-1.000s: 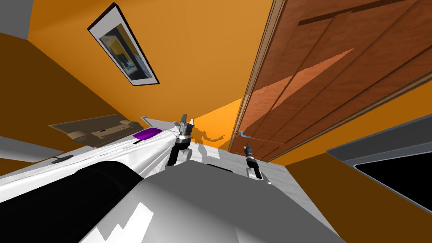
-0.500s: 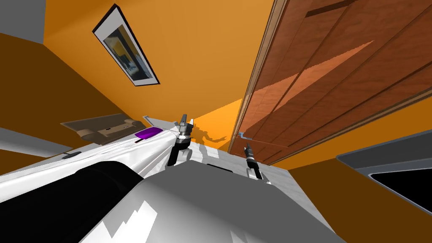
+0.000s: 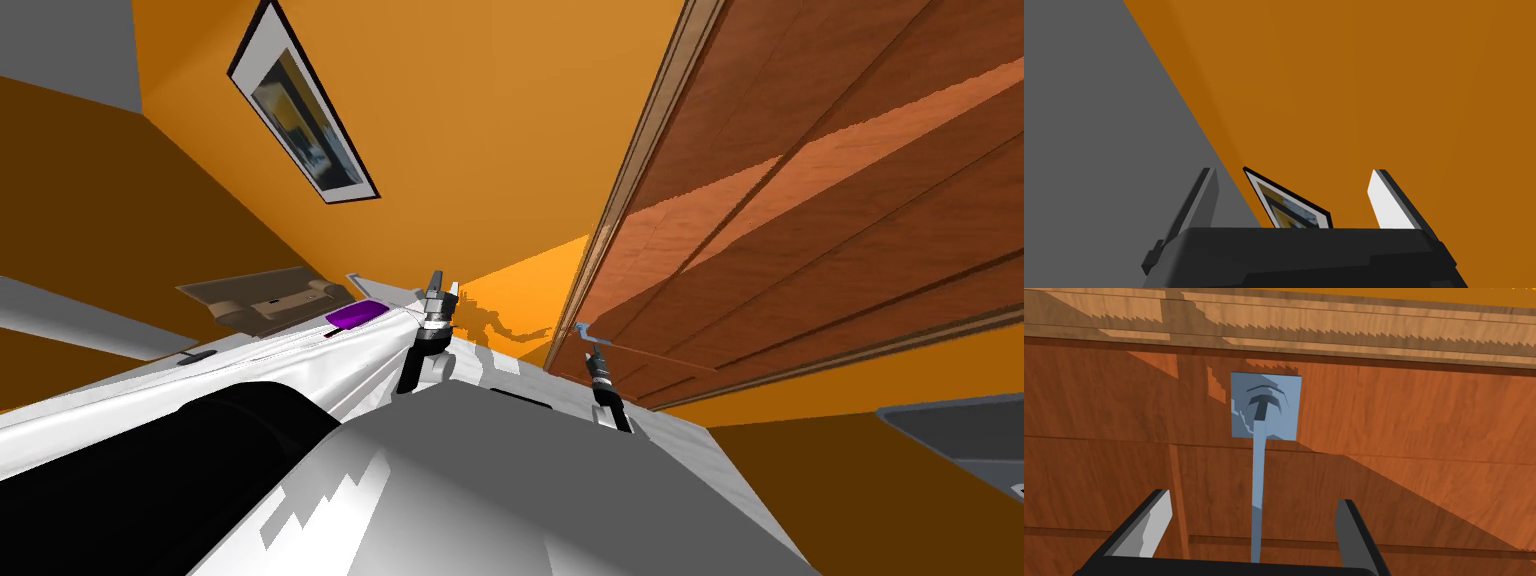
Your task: Pull the door open
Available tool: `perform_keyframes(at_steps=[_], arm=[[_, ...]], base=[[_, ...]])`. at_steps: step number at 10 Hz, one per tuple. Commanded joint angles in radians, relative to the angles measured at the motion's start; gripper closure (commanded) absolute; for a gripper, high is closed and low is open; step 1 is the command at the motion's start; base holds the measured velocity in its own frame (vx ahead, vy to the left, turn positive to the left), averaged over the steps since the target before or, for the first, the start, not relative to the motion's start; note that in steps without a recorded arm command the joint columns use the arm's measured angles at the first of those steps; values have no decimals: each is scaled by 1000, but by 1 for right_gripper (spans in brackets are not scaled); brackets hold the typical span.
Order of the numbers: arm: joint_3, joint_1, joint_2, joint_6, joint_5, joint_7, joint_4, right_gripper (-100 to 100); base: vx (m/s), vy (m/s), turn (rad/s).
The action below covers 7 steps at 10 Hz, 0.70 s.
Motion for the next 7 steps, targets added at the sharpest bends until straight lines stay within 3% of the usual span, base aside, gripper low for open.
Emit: perform_keyframes(at_steps=[1,2,3,4,5,6,7], arm=[[0,18,-1,16,0,-3,-32,-100],[-14,40,-36,-6,-12,-30,-18,-100],[-14,40,-36,-3,-12,-30,-71,-100],[-14,40,-36,-6,-12,-30,-29,-100],[-24,55,-60,-22,-20,-49,-9,-100],[-24,55,-60,-22,-20,-49,-40,-100],[-24,55,-60,-22,-20,-49,-18,-100]], base=[[45,18,-4],[128,26,252],[145,22,107],[77,13,-26],[125,20,119],[127,17,87],[61,-1,10]])
